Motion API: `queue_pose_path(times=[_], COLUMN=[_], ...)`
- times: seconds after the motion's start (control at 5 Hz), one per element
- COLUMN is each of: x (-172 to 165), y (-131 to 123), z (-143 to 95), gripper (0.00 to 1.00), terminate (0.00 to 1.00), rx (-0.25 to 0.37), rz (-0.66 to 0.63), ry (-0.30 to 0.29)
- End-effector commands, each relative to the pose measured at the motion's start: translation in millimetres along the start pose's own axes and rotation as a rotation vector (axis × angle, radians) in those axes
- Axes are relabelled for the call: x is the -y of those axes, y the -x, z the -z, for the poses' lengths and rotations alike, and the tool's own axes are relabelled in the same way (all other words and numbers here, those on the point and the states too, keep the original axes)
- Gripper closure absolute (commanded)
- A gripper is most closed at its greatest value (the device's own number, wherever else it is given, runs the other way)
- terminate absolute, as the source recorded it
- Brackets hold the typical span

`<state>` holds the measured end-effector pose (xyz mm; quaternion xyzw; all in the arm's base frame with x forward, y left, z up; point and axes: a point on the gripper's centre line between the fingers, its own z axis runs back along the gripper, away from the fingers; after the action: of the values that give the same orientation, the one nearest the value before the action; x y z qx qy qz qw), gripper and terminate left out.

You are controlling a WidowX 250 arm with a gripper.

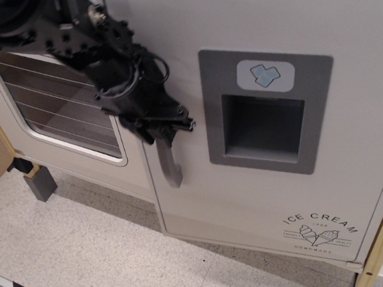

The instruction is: Open fridge

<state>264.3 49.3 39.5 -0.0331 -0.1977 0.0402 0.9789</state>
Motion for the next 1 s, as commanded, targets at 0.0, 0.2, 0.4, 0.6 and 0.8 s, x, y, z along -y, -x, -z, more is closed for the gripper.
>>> queue_pose_path(times=[0.0, 0.2, 0.4, 0.6, 0.8], x=[-27.6, -66.3, -109.6, -126.3, -127.9], y=[21.9, 24.2, 9.3, -4.7, -26.8], z=[-70.2, -95.6, -115.3, -119.6, -117.6], gripper=[0.00, 0.00, 0.00, 0.00, 0.00], terminate=[0.00, 0.00, 0.00, 0.00, 0.00], rx=[-0.041, -0.091, -0.077, -0.018, -0.034], rz=[-0.005, -0.102, -0.260, -0.420, -0.521], ry=[-0.010, -0.069, -0.116, -0.174, -0.175])
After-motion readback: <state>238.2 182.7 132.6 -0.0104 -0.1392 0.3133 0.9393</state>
